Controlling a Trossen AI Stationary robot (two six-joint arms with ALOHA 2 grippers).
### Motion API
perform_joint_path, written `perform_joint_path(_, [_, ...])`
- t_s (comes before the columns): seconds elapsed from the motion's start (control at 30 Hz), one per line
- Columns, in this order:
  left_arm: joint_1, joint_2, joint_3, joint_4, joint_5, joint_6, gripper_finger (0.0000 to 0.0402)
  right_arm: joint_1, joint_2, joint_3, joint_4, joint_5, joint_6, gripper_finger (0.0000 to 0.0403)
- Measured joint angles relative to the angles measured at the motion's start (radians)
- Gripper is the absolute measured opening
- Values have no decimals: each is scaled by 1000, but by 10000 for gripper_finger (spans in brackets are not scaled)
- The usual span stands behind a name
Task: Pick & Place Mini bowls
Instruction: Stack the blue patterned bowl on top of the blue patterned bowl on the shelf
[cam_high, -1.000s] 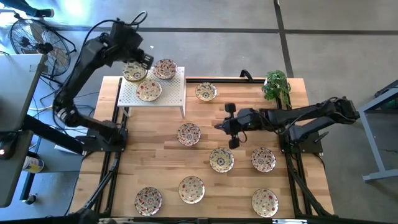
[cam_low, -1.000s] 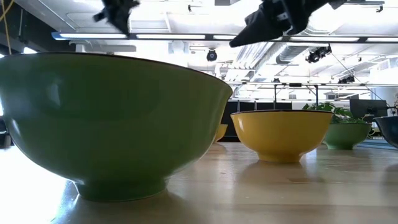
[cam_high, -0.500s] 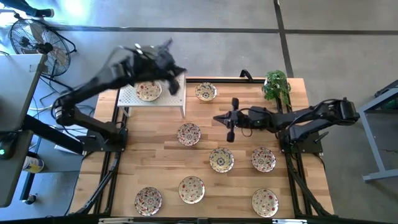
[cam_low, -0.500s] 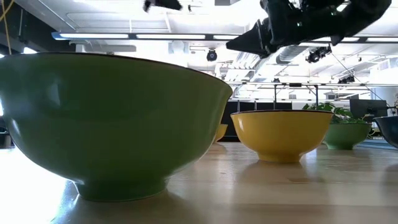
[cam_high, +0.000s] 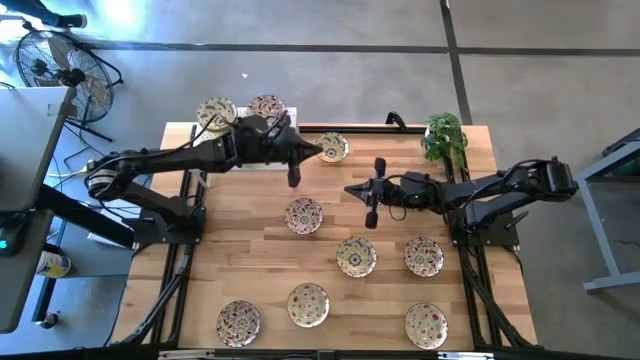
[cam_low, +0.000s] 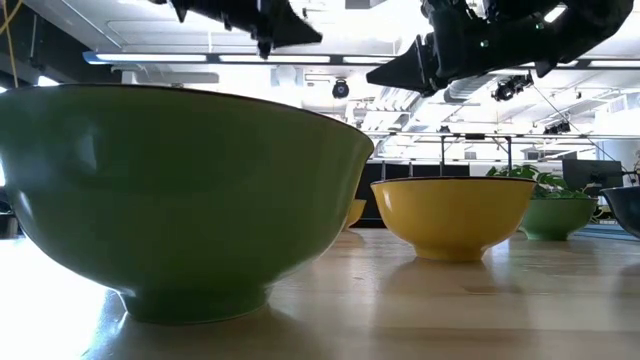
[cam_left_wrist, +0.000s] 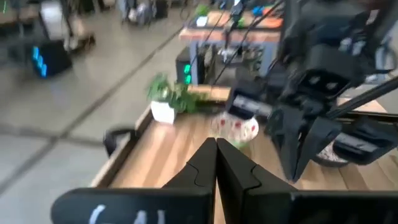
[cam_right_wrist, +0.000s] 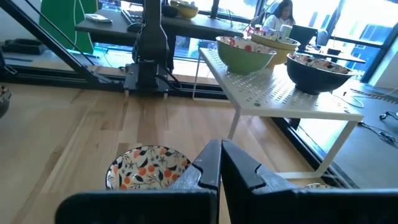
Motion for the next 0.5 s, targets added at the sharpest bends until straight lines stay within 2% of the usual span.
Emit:
perform_joint_path(0.1, [0, 10, 0, -72, -12, -26, 1, -9, 0, 0, 7, 45, -1, 0])
perform_joint_path(0.27, [0, 51, -2, -66, 35, 59, 1, -32, 0, 0, 8, 105, 8, 0])
perform_joint_path(0.37, [0, 62, 2, -83, 12, 3, 1, -56, 0, 0, 37, 109, 56, 0])
perform_joint_path(0.5, [7, 73, -4, -67, -17, -93, 1, -106, -1, 2, 31, 183, 128, 0])
